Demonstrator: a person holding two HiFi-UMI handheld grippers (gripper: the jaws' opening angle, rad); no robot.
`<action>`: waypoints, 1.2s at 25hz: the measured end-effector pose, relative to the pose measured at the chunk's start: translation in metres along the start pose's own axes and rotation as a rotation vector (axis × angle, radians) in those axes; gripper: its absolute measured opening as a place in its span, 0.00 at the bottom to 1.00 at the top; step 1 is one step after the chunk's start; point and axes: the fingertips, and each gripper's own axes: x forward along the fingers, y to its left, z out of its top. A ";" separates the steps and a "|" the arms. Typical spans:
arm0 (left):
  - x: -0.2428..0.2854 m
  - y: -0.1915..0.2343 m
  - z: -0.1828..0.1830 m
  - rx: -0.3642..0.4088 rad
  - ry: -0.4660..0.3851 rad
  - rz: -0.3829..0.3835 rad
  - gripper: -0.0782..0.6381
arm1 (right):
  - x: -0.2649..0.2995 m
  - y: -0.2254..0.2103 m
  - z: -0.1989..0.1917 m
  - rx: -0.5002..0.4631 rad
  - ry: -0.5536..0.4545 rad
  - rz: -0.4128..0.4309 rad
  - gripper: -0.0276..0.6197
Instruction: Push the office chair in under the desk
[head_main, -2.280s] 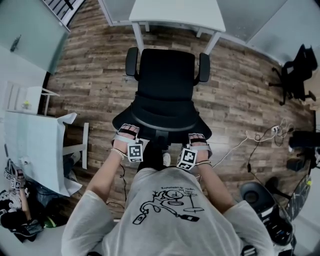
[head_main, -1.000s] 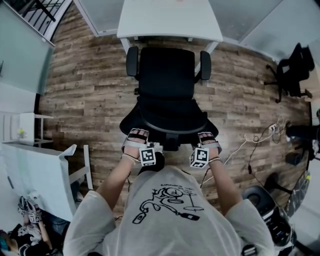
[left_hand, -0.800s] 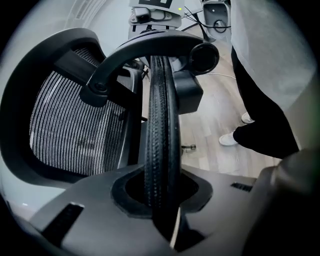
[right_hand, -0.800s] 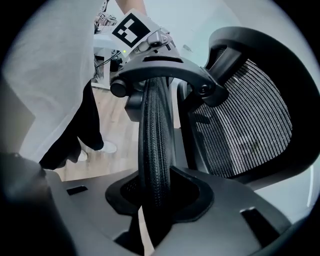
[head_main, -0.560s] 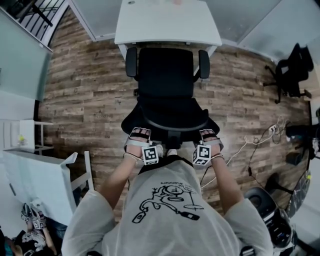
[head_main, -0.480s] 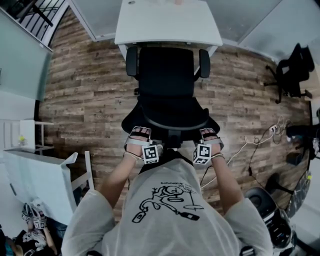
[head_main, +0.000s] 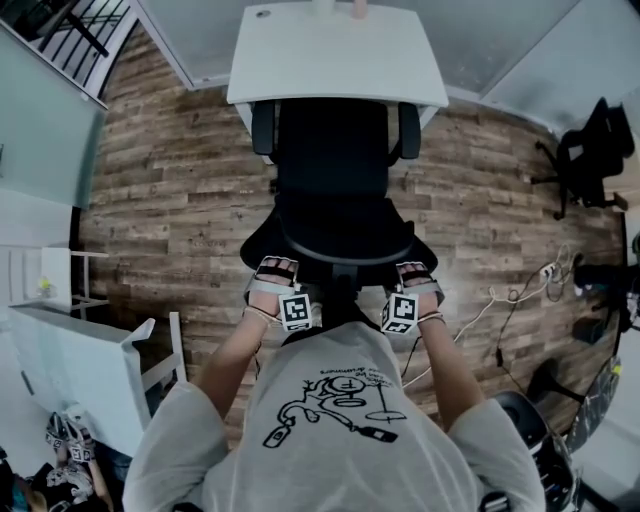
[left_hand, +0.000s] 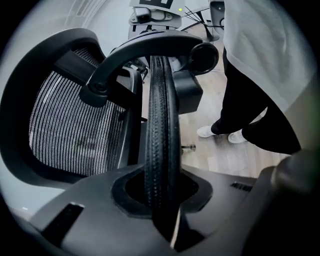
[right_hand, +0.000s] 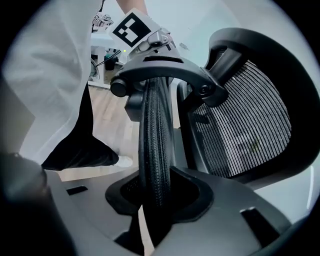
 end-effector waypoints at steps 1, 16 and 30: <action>0.004 0.000 0.000 -0.015 -0.007 -0.023 0.21 | 0.003 -0.006 -0.001 -0.001 0.000 -0.001 0.23; 0.057 0.066 -0.011 -0.017 0.043 -0.048 0.21 | 0.042 -0.085 -0.015 -0.028 -0.009 -0.009 0.23; 0.089 0.115 -0.012 -0.008 0.065 -0.037 0.21 | 0.068 -0.138 -0.030 -0.029 -0.012 0.011 0.24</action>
